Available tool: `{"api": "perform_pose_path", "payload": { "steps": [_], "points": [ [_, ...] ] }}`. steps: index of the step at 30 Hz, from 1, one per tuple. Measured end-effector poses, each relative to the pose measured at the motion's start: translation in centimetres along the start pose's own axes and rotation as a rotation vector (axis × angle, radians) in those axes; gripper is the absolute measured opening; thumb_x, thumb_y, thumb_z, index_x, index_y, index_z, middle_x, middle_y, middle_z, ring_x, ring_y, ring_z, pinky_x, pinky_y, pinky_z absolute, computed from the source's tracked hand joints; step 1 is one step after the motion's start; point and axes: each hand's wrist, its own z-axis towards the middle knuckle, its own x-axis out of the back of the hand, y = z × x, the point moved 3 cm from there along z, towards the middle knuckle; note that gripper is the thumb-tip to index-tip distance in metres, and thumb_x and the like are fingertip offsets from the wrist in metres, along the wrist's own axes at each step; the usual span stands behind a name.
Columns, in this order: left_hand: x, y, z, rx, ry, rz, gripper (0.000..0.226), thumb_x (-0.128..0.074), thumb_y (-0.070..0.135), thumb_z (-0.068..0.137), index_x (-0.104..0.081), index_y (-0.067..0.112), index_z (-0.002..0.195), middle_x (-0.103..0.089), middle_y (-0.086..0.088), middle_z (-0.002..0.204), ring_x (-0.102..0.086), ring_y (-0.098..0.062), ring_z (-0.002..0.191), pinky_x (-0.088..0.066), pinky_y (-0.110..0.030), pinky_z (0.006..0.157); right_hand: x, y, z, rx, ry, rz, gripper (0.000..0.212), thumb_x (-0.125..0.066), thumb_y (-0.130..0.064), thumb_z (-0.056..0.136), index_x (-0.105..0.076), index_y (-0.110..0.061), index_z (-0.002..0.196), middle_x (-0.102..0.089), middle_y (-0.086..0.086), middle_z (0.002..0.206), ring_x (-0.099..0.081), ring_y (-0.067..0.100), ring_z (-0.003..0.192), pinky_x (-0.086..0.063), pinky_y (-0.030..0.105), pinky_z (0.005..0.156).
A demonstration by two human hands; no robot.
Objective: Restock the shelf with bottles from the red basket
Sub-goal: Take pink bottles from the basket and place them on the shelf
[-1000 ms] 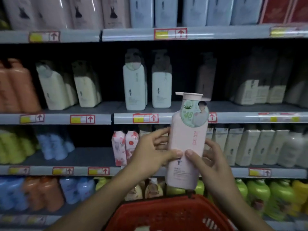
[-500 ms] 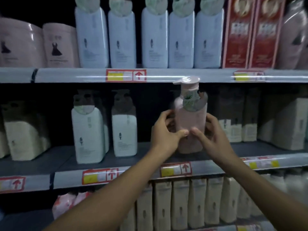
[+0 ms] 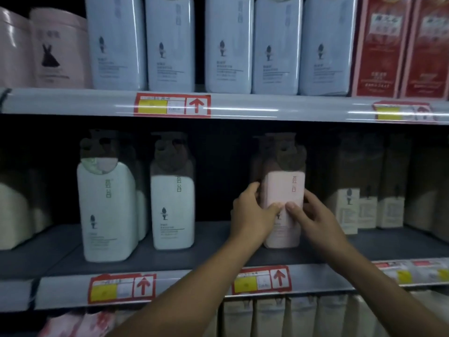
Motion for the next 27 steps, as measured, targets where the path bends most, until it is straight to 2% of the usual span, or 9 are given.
{"api": "perform_pose_path", "payload": {
  "steps": [1,3,5,9,14,16,20,24,27],
  "points": [
    [0.1,-0.3,-0.1,0.007,0.001,-0.002,0.07,-0.081,0.025,0.085,-0.049,0.022,0.147,-0.062,0.002,0.137,-0.064,-0.018,0.119,-0.057,-0.031,0.093,0.1,-0.1,0.0,-0.009,0.002,-0.019,0.038,-0.064,-0.024,0.099,-0.051,-0.038,0.132,-0.065,-0.023,0.112,-0.064,-0.019,0.091,-0.052,0.005,0.07],
    [0.3,-1.1,-0.5,0.019,-0.022,0.008,0.077,-0.085,0.024,0.081,-0.048,0.026,0.149,-0.064,0.004,0.133,-0.067,-0.017,0.113,-0.061,-0.033,0.09,0.4,0.0,-0.1,-0.051,0.035,-0.075,0.042,-0.072,-0.027,0.093,-0.054,-0.036,0.13,-0.067,-0.017,0.106,-0.068,-0.008,0.086,-0.051,0.006,0.063],
    [0.1,-1.9,-1.0,0.033,-0.048,0.053,0.071,-0.086,0.023,0.079,-0.055,0.026,0.142,-0.07,0.003,0.123,-0.071,-0.016,0.103,-0.063,-0.03,0.083,0.7,0.4,-0.5,-0.096,0.089,-0.178,0.046,-0.081,-0.026,0.086,-0.059,-0.027,0.126,-0.066,-0.014,0.097,-0.065,0.0,0.08,-0.047,0.009,0.057],
    [-0.5,-2.6,-1.5,0.041,-0.008,0.146,0.053,-0.087,0.027,0.077,-0.065,0.026,0.126,-0.073,0.0,0.11,-0.072,-0.016,0.095,-0.063,-0.034,0.081,0.3,1.2,-1.2,-0.115,0.153,-0.304,0.043,-0.085,-0.026,0.081,-0.063,-0.015,0.117,-0.058,-0.02,0.086,-0.057,-0.006,0.077,-0.041,0.01,0.059],
    [-1.0,-2.4,-0.9,0.049,0.028,0.182,0.049,-0.086,0.025,0.078,-0.07,0.023,0.124,-0.076,-0.002,0.103,-0.072,-0.019,0.094,-0.063,-0.038,0.082,0.1,1.6,-0.3,-0.138,0.171,-0.298,0.041,-0.086,-0.024,0.081,-0.068,-0.009,0.115,-0.068,-0.006,0.092,-0.059,-0.005,0.078,-0.043,0.01,0.063],
    [-1.2,-2.4,-0.6,0.051,0.042,0.175,0.051,-0.086,0.023,0.079,-0.069,0.02,0.127,-0.075,-0.003,0.107,-0.071,-0.019,0.098,-0.061,-0.032,0.084,-0.1,1.7,0.2,-0.148,0.161,-0.297,0.04,-0.085,-0.022,0.082,-0.069,-0.008,0.116,-0.072,0.0,0.096,-0.058,-0.006,0.076,-0.041,0.008,0.062],
    [-1.4,-2.4,-0.6,0.068,0.049,0.161,0.054,-0.085,0.02,0.081,-0.066,0.017,0.131,-0.075,-0.005,0.11,-0.07,-0.017,0.099,-0.056,-0.023,0.08,-0.3,2.1,0.7,-0.155,0.154,-0.28,0.04,-0.082,-0.02,0.085,-0.068,-0.007,0.12,-0.075,0.005,0.108,-0.059,-0.003,0.079,-0.043,0.009,0.065],
    [-1.4,-2.4,-0.5,0.081,0.056,0.143,0.056,-0.085,0.02,0.081,-0.065,0.018,0.133,-0.074,-0.006,0.109,-0.07,-0.017,0.097,-0.046,-0.01,0.065,-0.5,2.1,0.7,-0.147,0.151,-0.266,0.039,-0.08,-0.018,0.087,-0.068,-0.007,0.122,-0.075,0.006,0.11,-0.056,-0.007,0.077,-0.041,0.008,0.064],
    [-1.4,-2.5,-0.2,0.088,0.063,0.152,0.056,-0.086,0.02,0.08,-0.065,0.017,0.132,-0.074,-0.007,0.109,-0.07,-0.018,0.097,-0.045,-0.013,0.066,-0.6,2.0,0.8,-0.146,0.156,-0.255,0.037,-0.08,-0.017,0.087,-0.069,-0.006,0.12,-0.076,0.009,0.111,-0.06,0.0,0.079,-0.042,0.007,0.065]
  ]
}}
